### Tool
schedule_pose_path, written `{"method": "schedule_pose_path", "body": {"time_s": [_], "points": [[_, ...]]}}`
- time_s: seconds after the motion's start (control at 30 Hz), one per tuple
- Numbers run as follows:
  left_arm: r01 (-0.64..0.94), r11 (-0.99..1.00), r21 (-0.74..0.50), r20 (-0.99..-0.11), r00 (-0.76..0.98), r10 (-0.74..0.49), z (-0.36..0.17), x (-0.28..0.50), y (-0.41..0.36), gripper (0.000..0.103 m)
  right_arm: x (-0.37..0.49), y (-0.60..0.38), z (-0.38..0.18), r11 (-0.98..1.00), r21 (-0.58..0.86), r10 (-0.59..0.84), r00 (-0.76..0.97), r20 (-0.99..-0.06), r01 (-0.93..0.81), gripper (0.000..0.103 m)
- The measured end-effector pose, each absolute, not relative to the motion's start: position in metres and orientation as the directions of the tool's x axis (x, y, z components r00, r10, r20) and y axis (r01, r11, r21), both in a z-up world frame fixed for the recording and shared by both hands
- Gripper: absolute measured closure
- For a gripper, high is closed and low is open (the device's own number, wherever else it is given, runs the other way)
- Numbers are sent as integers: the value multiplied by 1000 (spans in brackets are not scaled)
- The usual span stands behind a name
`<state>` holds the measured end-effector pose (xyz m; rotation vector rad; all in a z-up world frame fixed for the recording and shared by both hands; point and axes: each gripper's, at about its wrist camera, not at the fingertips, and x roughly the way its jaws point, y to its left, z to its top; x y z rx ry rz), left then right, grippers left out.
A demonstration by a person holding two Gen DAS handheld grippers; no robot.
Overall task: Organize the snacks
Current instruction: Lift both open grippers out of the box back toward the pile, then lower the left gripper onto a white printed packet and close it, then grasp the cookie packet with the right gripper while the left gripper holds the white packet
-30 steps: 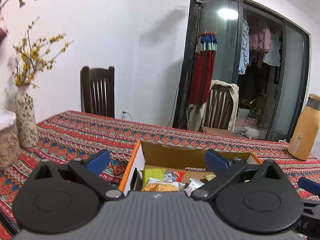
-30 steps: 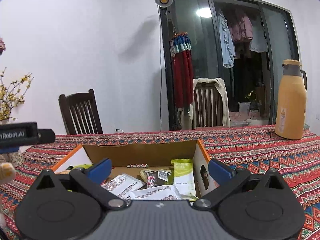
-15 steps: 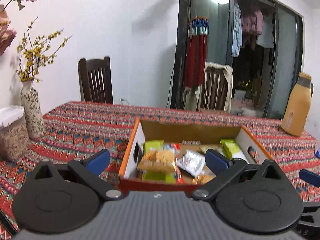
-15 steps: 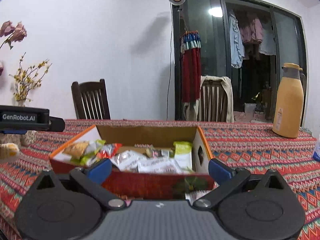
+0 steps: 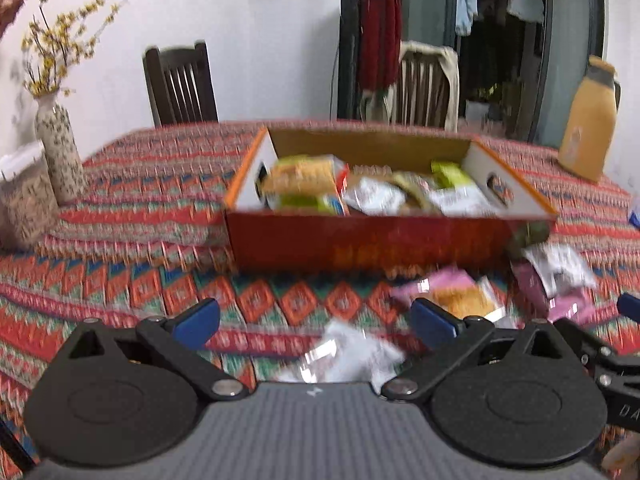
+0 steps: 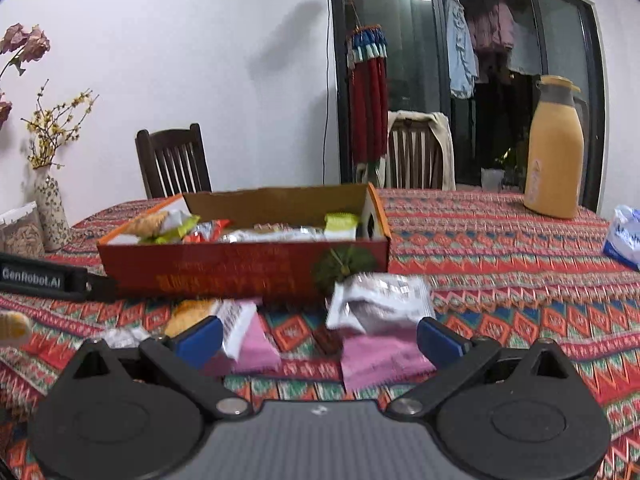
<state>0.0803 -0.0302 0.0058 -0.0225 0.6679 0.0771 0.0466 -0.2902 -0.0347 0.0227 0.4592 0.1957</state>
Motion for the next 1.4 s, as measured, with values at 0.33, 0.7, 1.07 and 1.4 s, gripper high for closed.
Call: {"method": "schedule_pose_path", "body": {"time_s": [0.33, 0.7, 1.07, 1.4], "points": [[-70, 997, 13, -726, 685, 57, -27, 66, -46, 0, 35, -297, -49, 978, 64, 203, 860, -467, -196, 0], [-44, 999, 15, -728, 684, 41, -32, 60, -62, 39, 34, -297, -49, 976, 73, 217, 856, -469, -207, 0], [-7, 999, -35, -684, 729, -19, -25, 48, -51, 59, 37, -299, -50, 974, 90, 225, 849, -479, -207, 0], [53, 993, -103, -587, 803, -104, 1, 22, -34, 60, 37, -292, -48, 984, 48, 173, 857, -486, -172, 0]]}}
